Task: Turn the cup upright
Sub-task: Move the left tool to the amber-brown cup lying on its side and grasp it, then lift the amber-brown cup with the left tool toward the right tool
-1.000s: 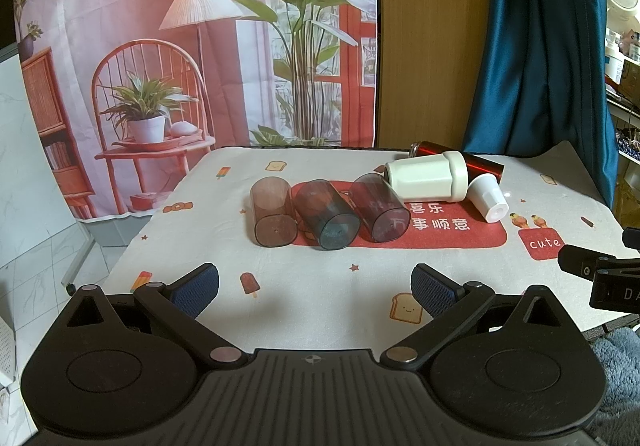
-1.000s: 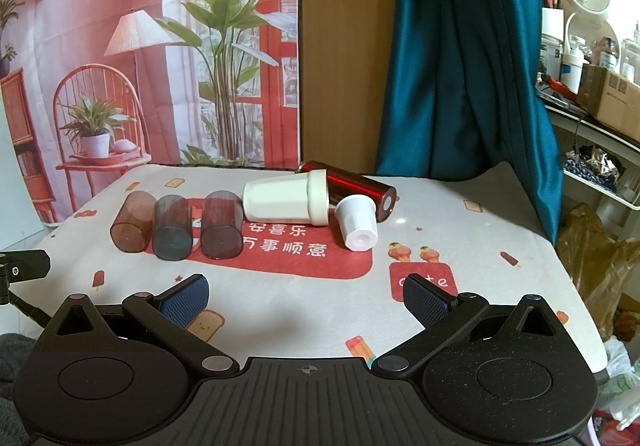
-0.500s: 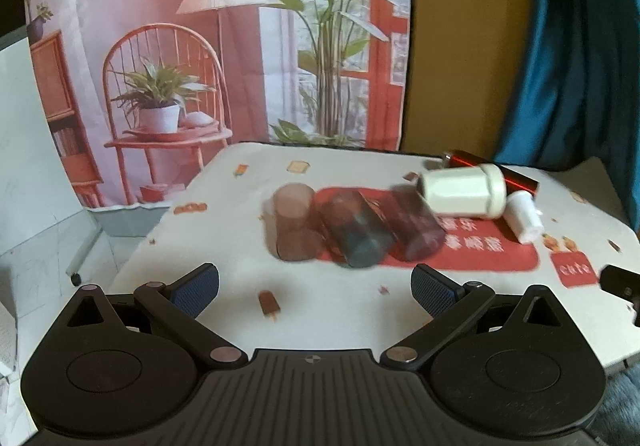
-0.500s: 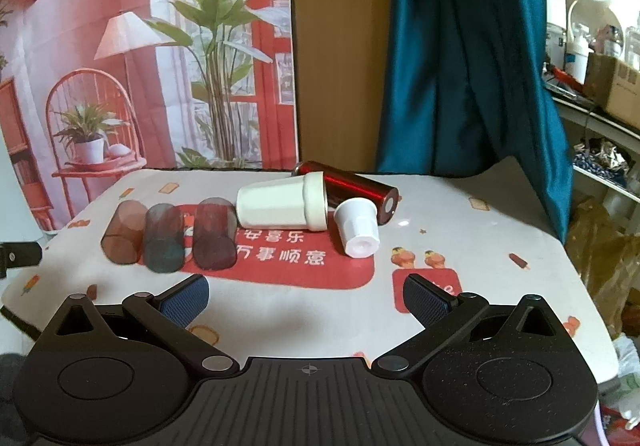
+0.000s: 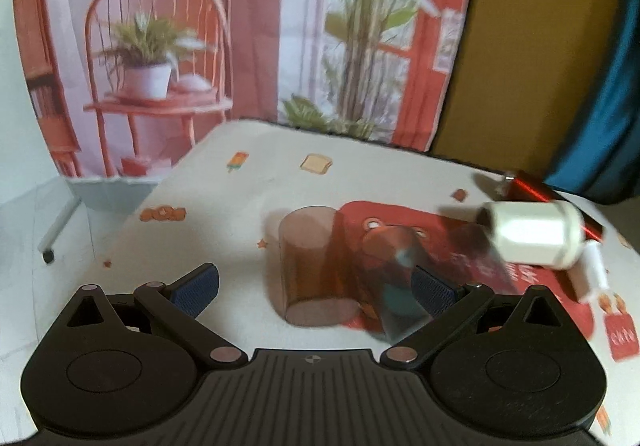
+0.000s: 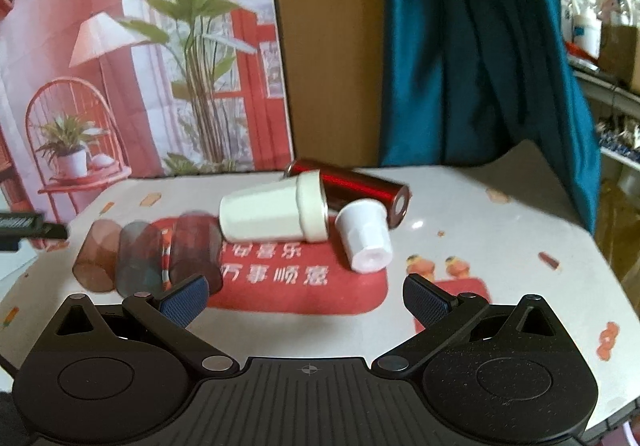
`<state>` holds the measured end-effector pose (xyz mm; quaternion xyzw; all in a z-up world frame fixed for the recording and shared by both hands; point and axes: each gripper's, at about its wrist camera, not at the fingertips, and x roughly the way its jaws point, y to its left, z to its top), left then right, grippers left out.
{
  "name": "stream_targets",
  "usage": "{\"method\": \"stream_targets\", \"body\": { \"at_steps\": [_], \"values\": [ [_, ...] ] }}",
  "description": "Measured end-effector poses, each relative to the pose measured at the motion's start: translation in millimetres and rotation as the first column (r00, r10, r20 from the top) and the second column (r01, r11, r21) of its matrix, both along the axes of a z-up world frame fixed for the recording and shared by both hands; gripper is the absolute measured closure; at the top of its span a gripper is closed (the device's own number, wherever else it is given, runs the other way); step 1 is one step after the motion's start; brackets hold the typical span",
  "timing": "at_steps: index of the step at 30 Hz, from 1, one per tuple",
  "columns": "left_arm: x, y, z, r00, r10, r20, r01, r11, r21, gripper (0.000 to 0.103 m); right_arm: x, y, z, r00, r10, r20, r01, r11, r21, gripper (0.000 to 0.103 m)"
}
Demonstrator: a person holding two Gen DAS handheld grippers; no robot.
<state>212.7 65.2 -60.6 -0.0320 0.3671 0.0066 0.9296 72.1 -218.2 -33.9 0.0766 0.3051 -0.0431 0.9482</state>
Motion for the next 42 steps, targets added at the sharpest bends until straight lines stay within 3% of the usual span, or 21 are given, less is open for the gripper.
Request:
{"method": "stream_targets", "body": {
  "at_steps": [4,7,17,18,19,26,31,37,42],
  "values": [
    [35.4,13.3,-25.8,0.997,0.031,-0.066,-0.036,0.996,-0.076,0.003,4.4,-0.1,-13.6,0.999,0.011,-0.042,-0.010,1.000,0.003,0.000],
    [51.3,16.6,-40.5,0.995,0.035,-0.098,-0.042,0.997,-0.067,0.012,5.7,-4.5,-20.9,0.997,0.008,-0.071,-0.006,1.000,0.028,0.000],
    [64.8,12.6,-55.7,0.993,-0.015,-0.115,0.003,0.994,-0.106,0.013,11.4,-3.4,-31.7,0.994,0.010,-0.107,-0.006,1.000,0.030,0.000],
    [64.7,13.6,-57.1,0.993,-0.023,-0.114,0.009,0.993,-0.120,0.019,11.8,-1.4,-32.2,0.994,0.015,-0.109,-0.012,1.000,0.027,0.000],
    [64.2,15.4,-57.8,0.993,-0.038,-0.108,0.021,0.989,-0.147,0.032,11.8,0.1,-32.6,0.994,0.019,-0.111,-0.016,1.000,0.023,0.000],
    [44.8,19.5,-55.6,0.991,-0.044,-0.124,0.022,0.984,-0.176,0.033,7.7,3.4,-28.0,0.994,0.022,-0.106,-0.019,1.000,0.025,0.000],
    [6.1,19.1,-53.5,0.982,-0.084,-0.166,0.049,0.978,-0.204,0.033,2.4,3.2,-29.7,0.994,0.019,-0.105,-0.015,0.999,0.043,0.000],
    [-47.9,-1.5,-52.9,0.965,-0.167,-0.201,0.121,0.967,-0.222,0.033,-0.5,0.5,-43.6,0.990,0.015,-0.143,-0.004,0.997,0.076,0.000],
    [-53.9,-30.9,-53.5,0.948,-0.219,-0.231,0.161,0.956,-0.245,0.033,-7.5,-1.8,-41.0,0.992,0.007,-0.125,0.004,0.996,0.085,0.000]
  ]
}}
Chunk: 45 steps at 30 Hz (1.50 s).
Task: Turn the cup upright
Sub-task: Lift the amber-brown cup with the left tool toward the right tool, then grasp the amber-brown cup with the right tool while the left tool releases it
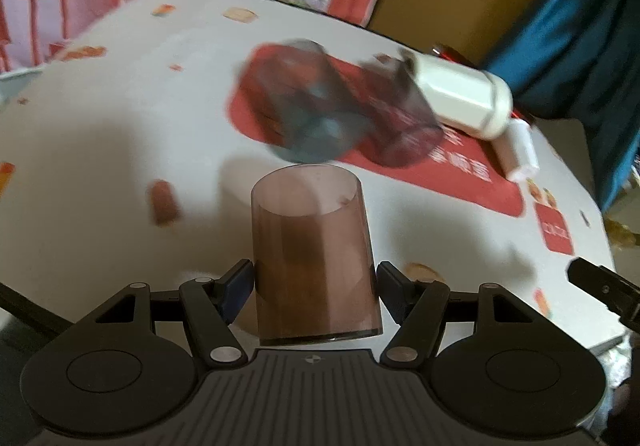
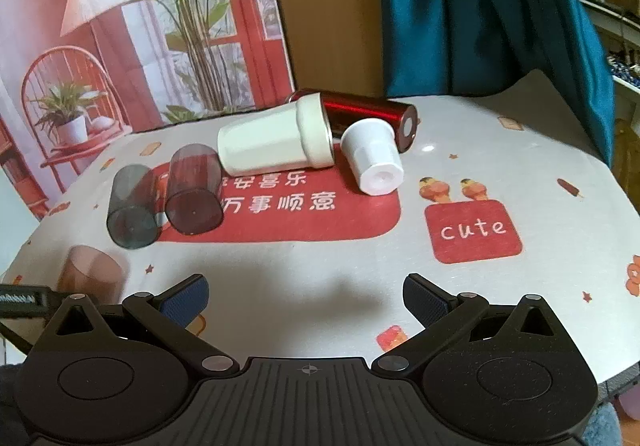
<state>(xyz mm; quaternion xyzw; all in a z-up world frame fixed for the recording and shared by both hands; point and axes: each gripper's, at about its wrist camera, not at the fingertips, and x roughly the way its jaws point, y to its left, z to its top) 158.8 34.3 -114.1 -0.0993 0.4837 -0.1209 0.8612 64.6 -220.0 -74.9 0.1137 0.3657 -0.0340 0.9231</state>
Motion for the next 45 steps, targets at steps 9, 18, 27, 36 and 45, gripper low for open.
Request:
{"method": "stream_targets", "body": {
  "at_steps": [9,18,27,36,45],
  "values": [
    [13.2,-82.3,-3.3,0.994,-0.109,-0.002,0.109,0.994,-0.010,0.033,-18.4,-29.9,4.5,0.996,-0.084,0.027,0.083,0.996,0.032,0.000],
    [0.1,-150.9,-6.0,0.975,-0.222,0.022,0.222,0.975,-0.030,0.033,-25.8,-57.3,0.7,0.984,-0.175,0.018,0.174,0.984,0.048,0.000],
    [-3.8,-139.6,-3.0,0.979,-0.202,0.040,0.204,0.977,-0.053,0.020,-25.5,-61.2,4.9,0.977,-0.213,0.026,0.212,0.977,0.033,0.000],
    [6.0,-61.5,37.8,0.988,0.006,0.152,0.004,0.998,-0.061,0.006,-17.2,-42.8,11.1,0.988,-0.151,0.021,0.151,0.989,-0.003,0.000],
    [-26.2,13.3,62.2,0.938,0.178,0.298,-0.231,0.960,0.156,0.000,15.5,-27.3,11.8,0.998,-0.047,-0.043,0.048,0.999,0.022,0.000]
  ]
}}
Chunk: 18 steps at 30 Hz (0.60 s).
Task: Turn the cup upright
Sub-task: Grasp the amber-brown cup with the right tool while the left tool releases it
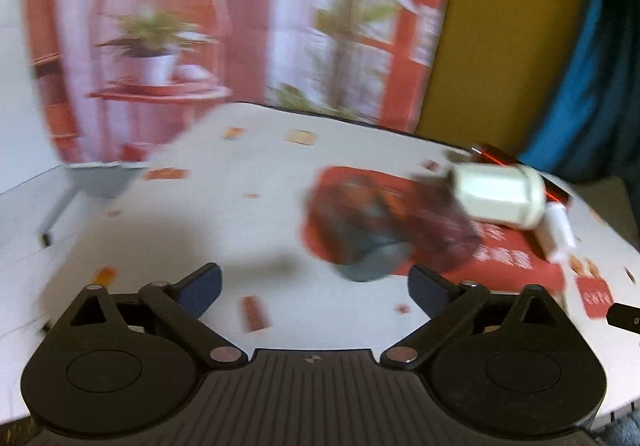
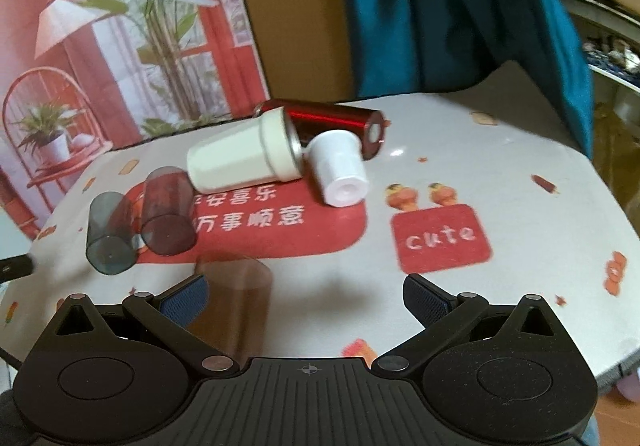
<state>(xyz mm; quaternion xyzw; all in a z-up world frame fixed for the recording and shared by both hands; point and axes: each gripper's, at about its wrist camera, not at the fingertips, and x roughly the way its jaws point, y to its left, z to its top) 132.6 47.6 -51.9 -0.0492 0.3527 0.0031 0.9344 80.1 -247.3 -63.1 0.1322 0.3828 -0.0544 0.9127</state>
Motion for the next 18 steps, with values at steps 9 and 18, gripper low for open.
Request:
{"method": "stream_targets", "body": {
  "at_steps": [9,18],
  "values": [
    [-24.0,15.6,-11.7,0.996,0.086,0.004,-0.086,0.996,0.000,0.000,67.4,43.2,-24.7,0.983,0.122,-0.137,-0.121,0.993,0.014,0.002],
    [-32.6,20.3,-27.7,0.999,0.039,-0.032,-0.040,0.999,-0.023,0.000,86.7,46.5,-63.9,0.961,0.112,-0.252,-0.068,0.982,0.177,0.036]
  ]
}}
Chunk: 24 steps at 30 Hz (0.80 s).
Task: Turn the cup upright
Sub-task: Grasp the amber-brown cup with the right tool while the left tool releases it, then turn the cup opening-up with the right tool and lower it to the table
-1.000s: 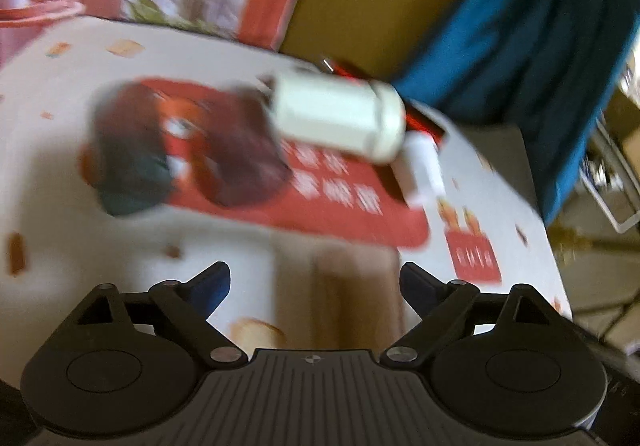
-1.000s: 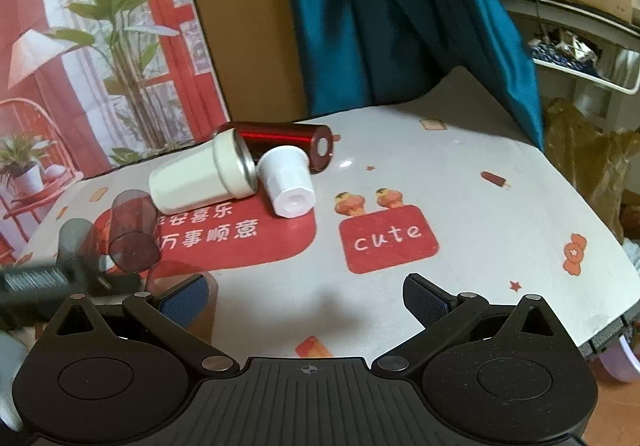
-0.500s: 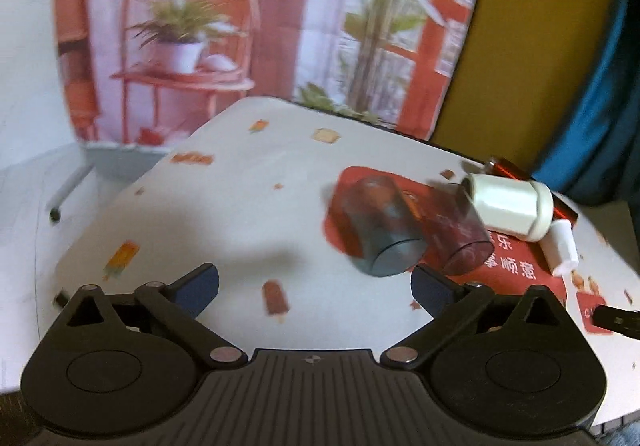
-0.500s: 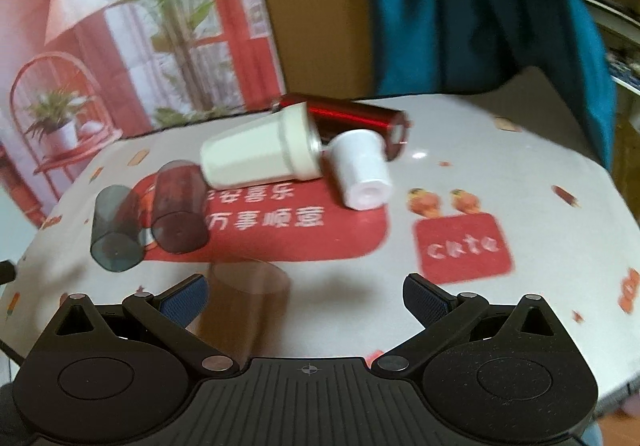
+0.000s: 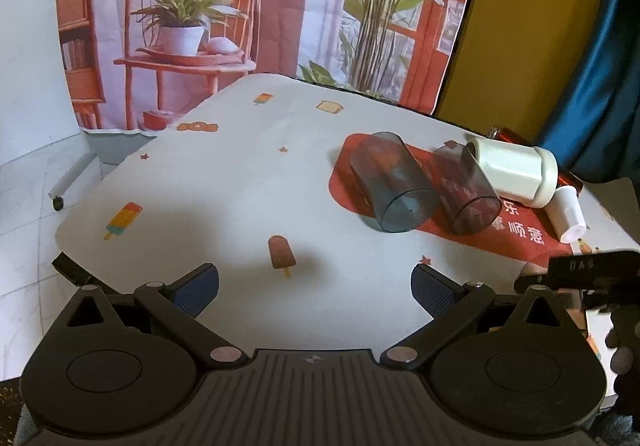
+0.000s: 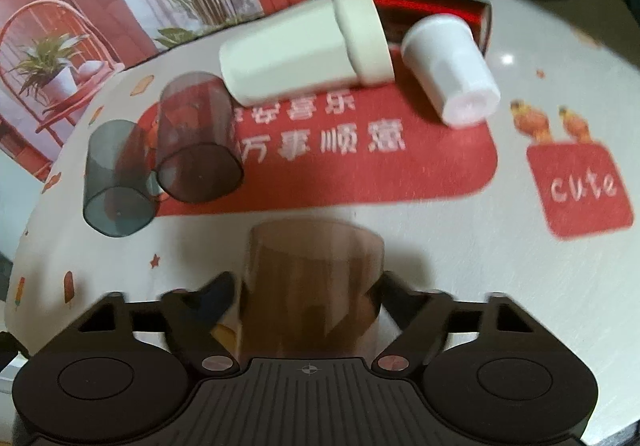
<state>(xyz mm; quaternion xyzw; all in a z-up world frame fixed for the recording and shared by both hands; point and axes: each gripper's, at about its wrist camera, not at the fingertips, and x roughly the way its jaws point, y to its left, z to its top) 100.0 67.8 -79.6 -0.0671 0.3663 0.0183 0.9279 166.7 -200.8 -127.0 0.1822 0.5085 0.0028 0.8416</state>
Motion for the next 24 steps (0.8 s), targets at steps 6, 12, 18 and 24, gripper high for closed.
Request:
{"method": "stream_targets", "body": {
  "at_steps": [6,12,18,24],
  "values": [
    [-3.3,3.0,-6.7,0.999,0.013,-0.042,-0.014,1.000,-0.021,0.000,-19.5,-20.6,-3.5,0.998,-0.049,0.036,0.046,0.995,0.090,0.038],
    [-4.2,3.5,-8.1,0.998,0.012,-0.056,-0.014,1.000,-0.026,0.000,-38.3,-36.2,-3.6,0.996,-0.072,0.049,0.067,0.994,0.088,0.038],
    [-6.0,2.1,-8.2,0.998,0.005,-0.061,-0.007,1.000,-0.030,0.000,-53.7,-50.2,-2.5,0.993,-0.107,0.039,0.104,0.991,0.081,0.038],
    [-5.1,4.1,-9.3,0.997,0.006,-0.074,-0.009,0.999,-0.038,0.000,-61.0,-56.7,-0.9,0.991,-0.128,0.028,0.126,0.989,0.072,0.037]
  ]
}}
